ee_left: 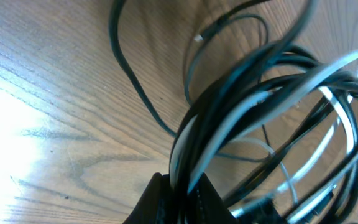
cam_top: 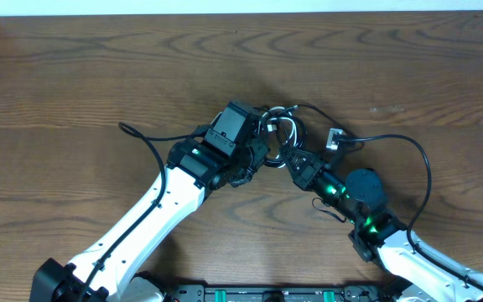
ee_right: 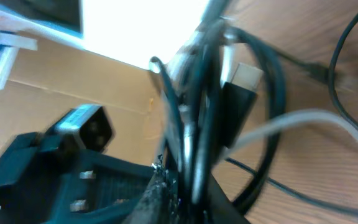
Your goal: Untangle cables
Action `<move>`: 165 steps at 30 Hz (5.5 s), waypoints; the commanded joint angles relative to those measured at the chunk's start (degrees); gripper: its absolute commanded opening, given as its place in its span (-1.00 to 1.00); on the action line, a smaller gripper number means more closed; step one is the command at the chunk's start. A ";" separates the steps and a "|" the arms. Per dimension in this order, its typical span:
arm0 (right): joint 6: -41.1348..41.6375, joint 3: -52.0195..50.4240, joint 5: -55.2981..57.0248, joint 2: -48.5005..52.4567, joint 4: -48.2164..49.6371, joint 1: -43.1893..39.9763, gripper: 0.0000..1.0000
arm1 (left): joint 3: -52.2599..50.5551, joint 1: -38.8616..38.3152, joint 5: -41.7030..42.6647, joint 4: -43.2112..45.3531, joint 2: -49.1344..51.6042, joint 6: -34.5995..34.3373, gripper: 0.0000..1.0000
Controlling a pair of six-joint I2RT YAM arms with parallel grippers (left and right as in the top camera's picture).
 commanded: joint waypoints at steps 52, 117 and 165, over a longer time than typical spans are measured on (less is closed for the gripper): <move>-6.95 0.70 -10.49 -13.79 -19.82 -10.60 -0.16 | 0.87 12.20 11.08 4.11 -0.33 38.58 -0.85; -16.02 0.70 -5.14 -8.37 -30.51 -8.44 0.12 | 0.50 12.33 -5.29 12.41 17.77 -13.05 -0.85; -16.04 0.70 -3.43 -8.37 -32.24 -8.44 0.26 | -4.07 16.15 -6.34 -13.68 4.76 31.10 0.55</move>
